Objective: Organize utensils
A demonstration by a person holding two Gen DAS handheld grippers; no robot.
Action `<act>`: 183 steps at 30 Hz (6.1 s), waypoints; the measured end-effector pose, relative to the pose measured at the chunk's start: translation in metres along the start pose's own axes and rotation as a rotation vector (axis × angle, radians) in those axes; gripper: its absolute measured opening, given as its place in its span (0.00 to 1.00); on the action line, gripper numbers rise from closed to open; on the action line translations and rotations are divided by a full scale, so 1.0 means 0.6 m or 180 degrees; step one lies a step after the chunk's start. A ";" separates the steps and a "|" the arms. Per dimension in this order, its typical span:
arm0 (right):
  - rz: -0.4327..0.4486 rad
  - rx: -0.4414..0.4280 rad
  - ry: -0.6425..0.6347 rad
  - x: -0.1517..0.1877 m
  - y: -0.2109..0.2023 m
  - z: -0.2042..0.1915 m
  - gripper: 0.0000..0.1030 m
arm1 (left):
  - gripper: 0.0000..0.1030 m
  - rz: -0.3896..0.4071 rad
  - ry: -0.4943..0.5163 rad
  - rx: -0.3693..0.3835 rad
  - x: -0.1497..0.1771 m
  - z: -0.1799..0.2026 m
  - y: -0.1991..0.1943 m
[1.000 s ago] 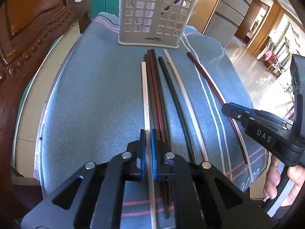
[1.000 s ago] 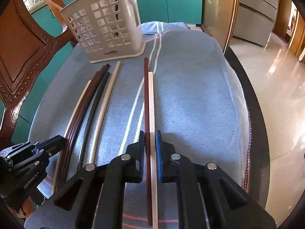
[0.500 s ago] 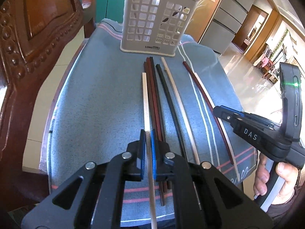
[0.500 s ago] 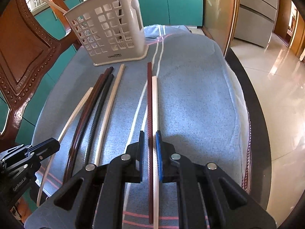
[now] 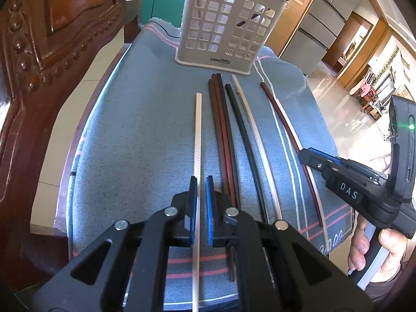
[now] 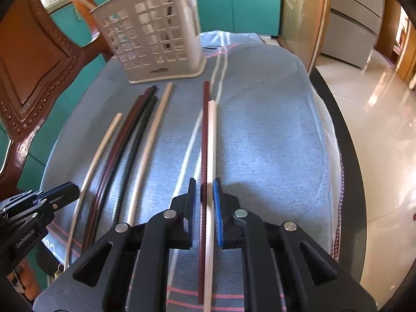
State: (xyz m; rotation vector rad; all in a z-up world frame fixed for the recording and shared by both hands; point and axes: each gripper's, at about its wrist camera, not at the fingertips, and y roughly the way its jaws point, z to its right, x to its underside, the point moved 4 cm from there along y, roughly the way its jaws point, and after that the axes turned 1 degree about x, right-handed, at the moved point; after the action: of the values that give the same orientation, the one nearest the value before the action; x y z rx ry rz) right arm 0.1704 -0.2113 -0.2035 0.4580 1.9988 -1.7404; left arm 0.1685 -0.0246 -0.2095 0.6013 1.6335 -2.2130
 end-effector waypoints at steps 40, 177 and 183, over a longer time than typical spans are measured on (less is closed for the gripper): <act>0.0035 -0.0192 0.0112 0.002 0.005 0.001 0.10 | 0.13 -0.0040 -0.0074 0.0019 0.004 -0.007 0.015; 0.2544 -0.0149 -0.0173 -0.449 -0.322 -0.084 0.06 | 0.25 0.1639 0.0022 -0.0218 -0.337 0.041 -0.206; 0.2381 -0.0084 -0.0169 -0.436 -0.266 -0.080 0.06 | 0.30 0.1699 0.0081 -0.0101 -0.260 0.044 -0.234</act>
State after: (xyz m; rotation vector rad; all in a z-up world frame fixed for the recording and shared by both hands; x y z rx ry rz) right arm 0.3025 -0.1768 0.0750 0.9843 1.5153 -1.2306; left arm 0.2294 -0.0074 -0.0076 0.9331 1.3184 -1.7901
